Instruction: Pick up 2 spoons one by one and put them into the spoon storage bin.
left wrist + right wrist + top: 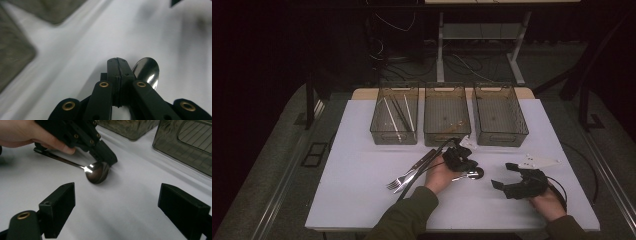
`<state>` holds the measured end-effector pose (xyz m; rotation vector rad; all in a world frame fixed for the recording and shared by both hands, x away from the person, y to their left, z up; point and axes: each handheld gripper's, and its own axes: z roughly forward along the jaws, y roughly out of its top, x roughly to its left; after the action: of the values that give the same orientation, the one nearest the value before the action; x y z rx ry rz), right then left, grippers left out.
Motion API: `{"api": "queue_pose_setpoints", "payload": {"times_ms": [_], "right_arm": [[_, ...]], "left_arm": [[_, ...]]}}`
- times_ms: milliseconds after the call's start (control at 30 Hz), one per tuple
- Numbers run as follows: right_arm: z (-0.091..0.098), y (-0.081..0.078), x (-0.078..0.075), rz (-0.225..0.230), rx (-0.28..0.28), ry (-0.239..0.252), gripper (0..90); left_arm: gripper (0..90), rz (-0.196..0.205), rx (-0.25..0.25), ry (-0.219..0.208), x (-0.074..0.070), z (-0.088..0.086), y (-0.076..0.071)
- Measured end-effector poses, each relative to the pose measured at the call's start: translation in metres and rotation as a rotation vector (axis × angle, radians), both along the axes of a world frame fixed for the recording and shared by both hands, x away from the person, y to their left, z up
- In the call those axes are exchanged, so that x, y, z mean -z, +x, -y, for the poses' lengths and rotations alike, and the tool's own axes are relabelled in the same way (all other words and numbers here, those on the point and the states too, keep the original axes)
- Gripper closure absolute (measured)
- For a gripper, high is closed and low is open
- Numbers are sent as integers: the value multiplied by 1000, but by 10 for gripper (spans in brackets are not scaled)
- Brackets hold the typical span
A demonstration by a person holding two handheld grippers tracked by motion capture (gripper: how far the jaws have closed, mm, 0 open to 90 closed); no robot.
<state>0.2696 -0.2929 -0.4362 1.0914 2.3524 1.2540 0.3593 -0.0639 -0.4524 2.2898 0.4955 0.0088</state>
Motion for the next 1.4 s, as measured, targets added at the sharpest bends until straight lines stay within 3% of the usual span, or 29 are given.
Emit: {"api": "queue_pose_setpoints", "payload": {"times_ms": [200,233,267,333,533,600,700,800,933,1067,1233,1400], "right_arm": [[0,0,0,1,1,0,144],[0,0,0,1,1,0,144],[0,0,0,1,1,0,144],[0,0,0,1,0,0,144],[1,0,0,1,3,2,144],[1,0,-1,3,5,4,144],[2,0,-2,2,9,6,144],[3,0,-2,4,11,7,144],[2,0,-2,5,9,5,144],[3,0,-2,7,12,9,144],[3,0,-2,5,11,9,144],[3,0,-2,7,11,7,144]], "left_arm": [[894,16,63,16,-1,9,-9],[894,8,44,-5,0,10,-10],[893,19,78,29,-1,8,-8],[893,3,48,-9,0,9,-9],[865,13,53,1,-2,4,-6],[844,12,41,-21,-3,3,-7],[777,17,44,-34,-6,-1,-9],[668,-5,52,-59,-7,-5,-13],[545,-19,97,-45,-7,-5,-17],[480,-29,130,-41,-5,-2,-21],[482,-12,137,-32,0,1,-24],[540,24,153,-11,0,2,-26]]}}
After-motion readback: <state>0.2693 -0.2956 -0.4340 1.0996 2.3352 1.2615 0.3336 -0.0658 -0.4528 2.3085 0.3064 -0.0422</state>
